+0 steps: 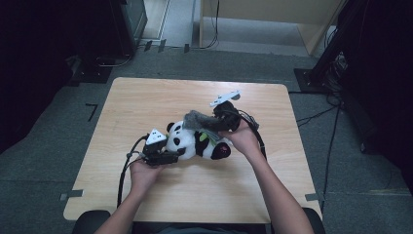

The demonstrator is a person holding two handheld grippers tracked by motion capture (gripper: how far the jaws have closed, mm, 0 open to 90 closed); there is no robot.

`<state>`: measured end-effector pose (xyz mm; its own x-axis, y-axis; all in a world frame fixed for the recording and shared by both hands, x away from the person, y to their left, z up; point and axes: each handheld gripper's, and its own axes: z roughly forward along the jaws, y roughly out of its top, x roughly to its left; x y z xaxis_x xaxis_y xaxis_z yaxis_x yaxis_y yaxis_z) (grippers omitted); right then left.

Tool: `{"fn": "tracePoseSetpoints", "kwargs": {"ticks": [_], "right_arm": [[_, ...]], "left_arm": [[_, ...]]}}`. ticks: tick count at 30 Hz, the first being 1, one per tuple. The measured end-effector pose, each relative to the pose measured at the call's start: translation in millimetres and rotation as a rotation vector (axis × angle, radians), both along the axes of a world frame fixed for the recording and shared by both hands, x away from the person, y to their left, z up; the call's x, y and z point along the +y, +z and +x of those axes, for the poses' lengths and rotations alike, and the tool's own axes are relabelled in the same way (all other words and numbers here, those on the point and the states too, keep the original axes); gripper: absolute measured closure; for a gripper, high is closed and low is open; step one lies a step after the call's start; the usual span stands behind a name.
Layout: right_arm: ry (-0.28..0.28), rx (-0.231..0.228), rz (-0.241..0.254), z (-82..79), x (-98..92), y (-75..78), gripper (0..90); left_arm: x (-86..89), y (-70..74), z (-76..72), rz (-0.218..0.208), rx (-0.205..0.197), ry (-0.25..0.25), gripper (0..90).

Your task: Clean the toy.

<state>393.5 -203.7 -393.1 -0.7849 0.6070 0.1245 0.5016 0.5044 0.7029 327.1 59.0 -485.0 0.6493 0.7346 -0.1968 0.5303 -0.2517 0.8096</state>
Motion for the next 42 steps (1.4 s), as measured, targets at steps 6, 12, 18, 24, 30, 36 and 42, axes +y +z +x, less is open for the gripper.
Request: {"fn": "tracePoseSetpoints", "kwargs": {"ticks": [6, 12, 18, 24, 30, 36, 42], "right_arm": [[-0.039, -0.006, 0.002, -4.9, -19.1, -2.0, 74.0], [-0.060, 0.004, -0.005, -9.4, -37.1, -7.5, 74.3], [-0.073, 0.019, -0.001, -13.5, -48.7, -9.8, 74.4], [-0.059, -0.017, 0.036, -18.3, -41.5, 6.1, 75.1], [-0.030, -0.055, 0.041, -13.9, -19.6, 24.5, 75.1], [0.010, -0.051, 0.030, -3.4, 11.0, 23.4, 74.9], [0.035, -0.023, 0.054, 6.8, 33.2, 16.0, 74.9]], "left_arm": [[0.6, -0.5, 0.4, -0.005, -0.001, 0.000, 29.3], [1.0, -0.8, 0.7, -0.009, -0.001, 0.001, 29.2], [1.1, -1.4, 0.2, -0.009, -0.009, -0.003, 28.9], [1.0, -1.3, 0.0, -0.009, -0.010, 0.000, 28.4], [0.8, -1.3, -0.2, -0.010, -0.014, 0.000, 28.1], [1.0, -1.3, -0.2, -0.009, -0.014, -0.001, 28.0], [1.1, -1.1, -0.3, -0.006, -0.015, -0.004, 27.9]]}}
